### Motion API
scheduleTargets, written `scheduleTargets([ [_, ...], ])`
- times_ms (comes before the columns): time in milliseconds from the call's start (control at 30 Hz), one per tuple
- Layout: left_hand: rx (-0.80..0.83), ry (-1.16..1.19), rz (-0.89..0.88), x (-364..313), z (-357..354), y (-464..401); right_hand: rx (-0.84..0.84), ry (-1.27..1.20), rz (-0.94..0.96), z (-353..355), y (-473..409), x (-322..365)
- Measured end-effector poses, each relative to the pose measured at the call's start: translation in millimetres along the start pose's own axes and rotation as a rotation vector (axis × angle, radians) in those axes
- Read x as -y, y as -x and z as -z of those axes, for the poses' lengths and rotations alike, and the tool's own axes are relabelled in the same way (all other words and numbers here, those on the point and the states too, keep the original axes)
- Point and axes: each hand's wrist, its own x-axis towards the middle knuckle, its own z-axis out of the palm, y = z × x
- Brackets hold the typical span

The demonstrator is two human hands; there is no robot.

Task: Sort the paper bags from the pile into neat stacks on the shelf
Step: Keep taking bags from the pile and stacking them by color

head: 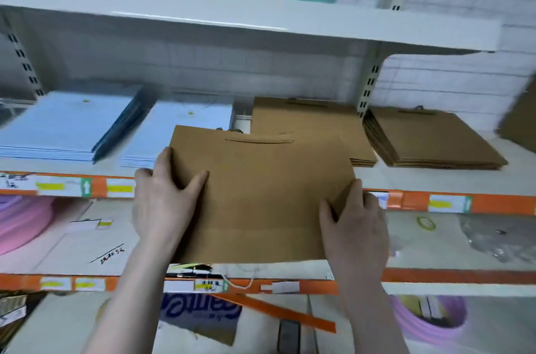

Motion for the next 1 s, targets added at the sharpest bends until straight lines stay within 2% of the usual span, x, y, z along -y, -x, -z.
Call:
scheduleTargets([
  [167, 0.002, -0.035, -0.033, -53.1, -43.5, 18.1, 0.02, 0.003, -0.017, 9.9, -37.9, -53.7],
  [400, 0.014, -0.063, -0.073, -88.9, -81.9, 10.7, 0.038, 0.045, -0.015, 2.7, -70.4, -80.8],
  [833, 0.013, -0.024, -0.12, -108.0, -149.9, -65.3, -0.021, 0.026, -0.035, -31.2, -162.4, -66.3],
  [1000, 0.05, -0.055, -0.126, -103.8, -167.1, -85.6, 0.013, 0.047, -0.042, -49.0, -182.2, -59.3],
])
